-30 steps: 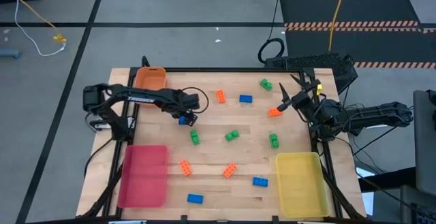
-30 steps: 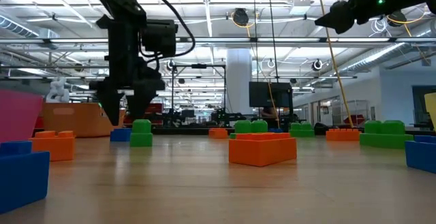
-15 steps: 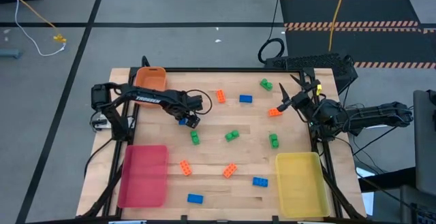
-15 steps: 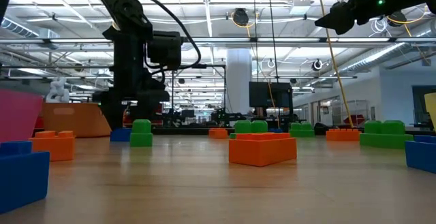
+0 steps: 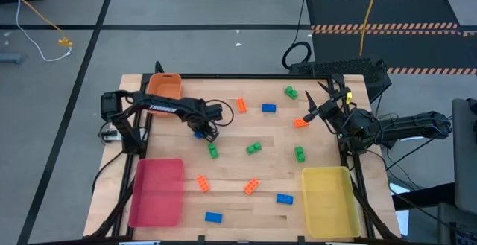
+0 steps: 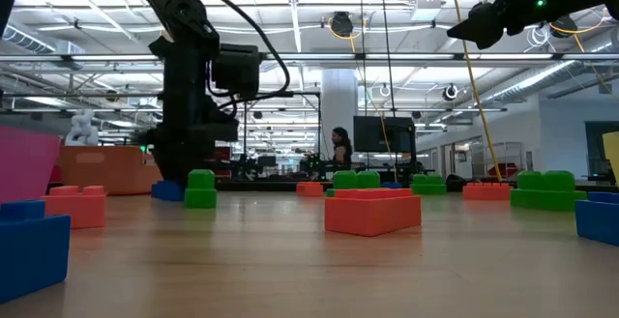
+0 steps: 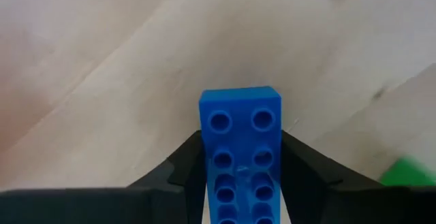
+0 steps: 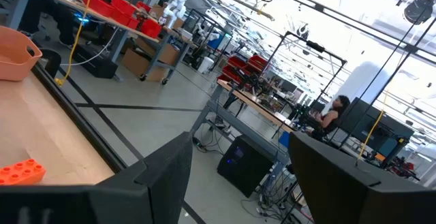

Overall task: Sort & place blocks by color
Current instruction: Put the blue game piece into the red bin, then put the orange game piece into the yellow bin

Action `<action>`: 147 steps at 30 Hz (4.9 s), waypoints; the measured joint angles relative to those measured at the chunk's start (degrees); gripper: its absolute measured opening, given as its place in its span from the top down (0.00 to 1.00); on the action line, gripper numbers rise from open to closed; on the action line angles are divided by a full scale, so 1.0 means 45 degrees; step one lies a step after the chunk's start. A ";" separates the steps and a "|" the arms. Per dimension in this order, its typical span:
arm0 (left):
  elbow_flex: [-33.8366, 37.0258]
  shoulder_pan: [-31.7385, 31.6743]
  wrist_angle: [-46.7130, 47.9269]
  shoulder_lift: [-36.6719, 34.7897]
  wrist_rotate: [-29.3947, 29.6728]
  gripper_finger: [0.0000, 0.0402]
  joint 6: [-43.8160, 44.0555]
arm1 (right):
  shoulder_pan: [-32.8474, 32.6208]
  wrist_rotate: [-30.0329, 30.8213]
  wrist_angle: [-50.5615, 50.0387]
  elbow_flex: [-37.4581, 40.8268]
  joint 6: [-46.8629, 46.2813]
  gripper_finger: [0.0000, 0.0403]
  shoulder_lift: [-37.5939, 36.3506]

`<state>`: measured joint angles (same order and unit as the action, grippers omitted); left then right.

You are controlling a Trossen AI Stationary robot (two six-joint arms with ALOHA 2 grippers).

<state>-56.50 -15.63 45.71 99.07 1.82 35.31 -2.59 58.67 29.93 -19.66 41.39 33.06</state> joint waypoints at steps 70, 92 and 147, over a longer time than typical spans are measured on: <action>-0.0331 0.8988 0.5494 -0.4786 -0.0900 0.23 0.9264 | -0.0005 -0.0097 0.1270 0.0000 0.0454 0.40 0.0002; -0.1864 0.1393 -0.1003 -0.3942 0.2417 0.42 -0.3364 | 0.1877 -0.3093 -0.3385 -0.1545 -0.3926 0.40 0.2077; 0.4324 -0.0692 -1.5943 -0.3512 -0.1371 0.43 -0.5479 | 0.5850 -1.1563 -1.4139 -0.3756 -0.5950 0.37 1.0088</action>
<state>-37.04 -18.74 -26.04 83.27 -4.35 10.66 23.73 6.64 -33.69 -36.56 14.62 78.46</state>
